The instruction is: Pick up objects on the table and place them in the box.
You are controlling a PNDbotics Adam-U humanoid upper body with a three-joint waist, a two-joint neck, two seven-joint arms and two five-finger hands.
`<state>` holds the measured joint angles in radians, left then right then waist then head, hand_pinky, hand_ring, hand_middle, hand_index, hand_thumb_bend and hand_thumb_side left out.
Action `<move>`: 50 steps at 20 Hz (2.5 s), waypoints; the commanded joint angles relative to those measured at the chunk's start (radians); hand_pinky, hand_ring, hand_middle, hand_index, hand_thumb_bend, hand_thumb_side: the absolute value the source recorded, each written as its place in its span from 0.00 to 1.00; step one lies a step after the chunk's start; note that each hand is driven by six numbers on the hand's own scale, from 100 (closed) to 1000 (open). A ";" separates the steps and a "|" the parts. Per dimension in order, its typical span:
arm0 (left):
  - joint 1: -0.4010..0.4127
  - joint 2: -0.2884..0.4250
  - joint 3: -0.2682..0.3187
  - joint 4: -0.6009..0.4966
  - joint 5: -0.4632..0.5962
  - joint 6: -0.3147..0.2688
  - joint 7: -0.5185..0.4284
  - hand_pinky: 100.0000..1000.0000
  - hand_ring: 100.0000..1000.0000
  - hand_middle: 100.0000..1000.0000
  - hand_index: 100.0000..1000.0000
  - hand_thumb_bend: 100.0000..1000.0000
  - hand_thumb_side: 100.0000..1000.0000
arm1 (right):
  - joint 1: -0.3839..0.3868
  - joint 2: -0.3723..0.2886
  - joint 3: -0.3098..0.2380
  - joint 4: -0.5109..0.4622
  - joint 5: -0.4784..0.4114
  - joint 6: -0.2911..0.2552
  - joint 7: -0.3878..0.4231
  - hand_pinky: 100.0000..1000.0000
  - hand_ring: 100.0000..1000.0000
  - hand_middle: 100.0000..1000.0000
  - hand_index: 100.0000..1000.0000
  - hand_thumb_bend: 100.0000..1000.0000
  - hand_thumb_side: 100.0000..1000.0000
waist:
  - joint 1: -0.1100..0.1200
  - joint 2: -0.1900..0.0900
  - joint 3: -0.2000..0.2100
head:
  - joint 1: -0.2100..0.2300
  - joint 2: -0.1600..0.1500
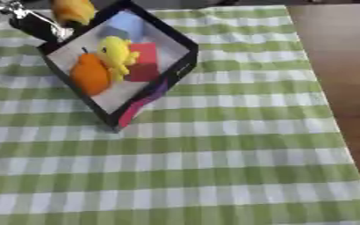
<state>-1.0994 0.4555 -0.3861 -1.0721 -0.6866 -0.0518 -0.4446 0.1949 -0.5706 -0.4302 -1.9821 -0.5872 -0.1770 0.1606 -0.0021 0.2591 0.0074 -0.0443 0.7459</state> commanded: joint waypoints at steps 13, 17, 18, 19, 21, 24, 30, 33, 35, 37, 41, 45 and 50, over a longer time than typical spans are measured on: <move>-0.010 -0.043 0.069 0.109 -0.151 -0.103 0.101 0.86 0.85 0.88 0.94 0.96 0.43 | 0.004 -0.026 -0.003 -0.018 0.008 0.006 0.005 0.77 0.69 0.68 0.82 0.00 0.49 | 0.003 -0.028 -0.003 | 0.009 -0.003; -0.002 -0.035 0.088 0.062 -0.139 -0.087 0.113 0.85 0.84 0.87 0.94 0.93 0.46 | 0.005 -0.028 -0.003 -0.018 0.007 0.004 0.005 0.77 0.69 0.68 0.82 0.00 0.48 | 0.003 -0.029 -0.002 | 0.008 -0.003; 0.004 -0.029 0.100 0.035 -0.122 -0.077 0.123 0.84 0.83 0.87 0.94 0.79 0.46 | 0.005 -0.028 -0.003 -0.018 0.006 0.003 0.004 0.77 0.69 0.68 0.82 0.00 0.48 | 0.003 -0.030 -0.002 | 0.008 -0.004; 0.014 -0.021 0.114 0.000 -0.097 -0.060 0.139 0.84 0.82 0.86 0.94 0.68 0.47 | 0.005 -0.028 -0.004 -0.018 0.006 0.002 0.004 0.77 0.69 0.68 0.82 0.00 0.48 | 0.004 -0.030 -0.002 | 0.007 -0.004; 0.047 -0.001 0.157 -0.111 -0.007 0.003 0.201 0.80 0.76 0.80 0.91 0.28 0.37 | 0.007 -0.027 -0.007 -0.018 0.004 -0.001 0.001 0.77 0.69 0.68 0.82 0.00 0.48 | 0.004 -0.030 0.002 | 0.002 -0.004; 0.119 0.010 0.249 -0.316 0.240 0.106 0.304 0.75 0.70 0.74 0.87 0.00 0.63 | 0.012 -0.027 -0.013 -0.018 0.002 -0.005 -0.003 0.77 0.69 0.68 0.82 0.00 0.48 | 0.006 -0.032 0.013 | -0.008 0.005; 0.297 0.091 0.380 -0.629 0.640 0.193 0.554 0.75 0.73 0.80 0.90 0.03 0.49 | 0.018 -0.020 -0.019 -0.018 -0.002 -0.016 -0.005 0.77 0.69 0.68 0.82 0.00 0.48 | 0.000 -0.033 0.032 | -0.015 0.004; 0.414 0.117 0.433 -0.714 0.756 0.191 0.655 0.76 0.74 0.82 0.90 0.00 0.61 | 0.021 -0.010 -0.024 -0.018 -0.003 -0.020 -0.007 0.77 0.69 0.68 0.82 0.00 0.49 | -0.005 -0.032 0.038 | -0.004 0.001; 0.497 0.119 0.468 -0.757 0.816 0.178 0.705 0.76 0.74 0.82 0.90 0.00 0.64 | 0.020 -0.004 -0.026 -0.018 -0.004 -0.021 -0.008 0.77 0.69 0.68 0.82 0.00 0.49 | -0.009 -0.030 0.043 | 0.005 -0.003; 0.568 0.112 0.501 -0.789 0.864 0.150 0.754 0.76 0.74 0.83 0.90 0.02 0.65 | 0.020 0.004 -0.027 -0.018 -0.002 -0.022 -0.010 0.77 0.69 0.68 0.82 0.00 0.48 | -0.014 -0.028 0.048 | 0.007 -0.008; 0.696 0.075 0.559 -0.812 0.971 0.052 0.864 0.76 0.74 0.83 0.91 0.13 0.67 | 0.009 0.021 -0.028 -0.018 0.007 -0.025 -0.017 0.77 0.69 0.68 0.82 0.00 0.48 | -0.022 -0.025 0.057 | 0.002 -0.021; 0.760 0.030 0.582 -0.800 1.036 -0.028 0.900 0.78 0.75 0.84 0.93 0.19 0.69 | -0.011 0.036 -0.019 -0.018 0.027 -0.058 -0.009 0.77 0.70 0.69 0.83 0.00 0.48 | -0.028 -0.024 0.060 | -0.006 -0.031; 0.765 -0.018 0.592 -0.768 1.003 -0.066 0.890 0.78 0.76 0.85 0.94 0.20 0.68 | -0.041 0.052 0.000 -0.018 0.065 -0.114 -0.018 0.80 0.75 0.72 0.85 0.00 0.50 | -0.028 -0.030 0.068 | -0.022 -0.034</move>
<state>-0.3251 0.4284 0.1906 -1.8360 0.3236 -0.1063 0.4469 0.1572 -0.5031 -0.4276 -1.9821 -0.5344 -0.2777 0.1454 -0.0189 0.2591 0.0765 -0.0607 0.7269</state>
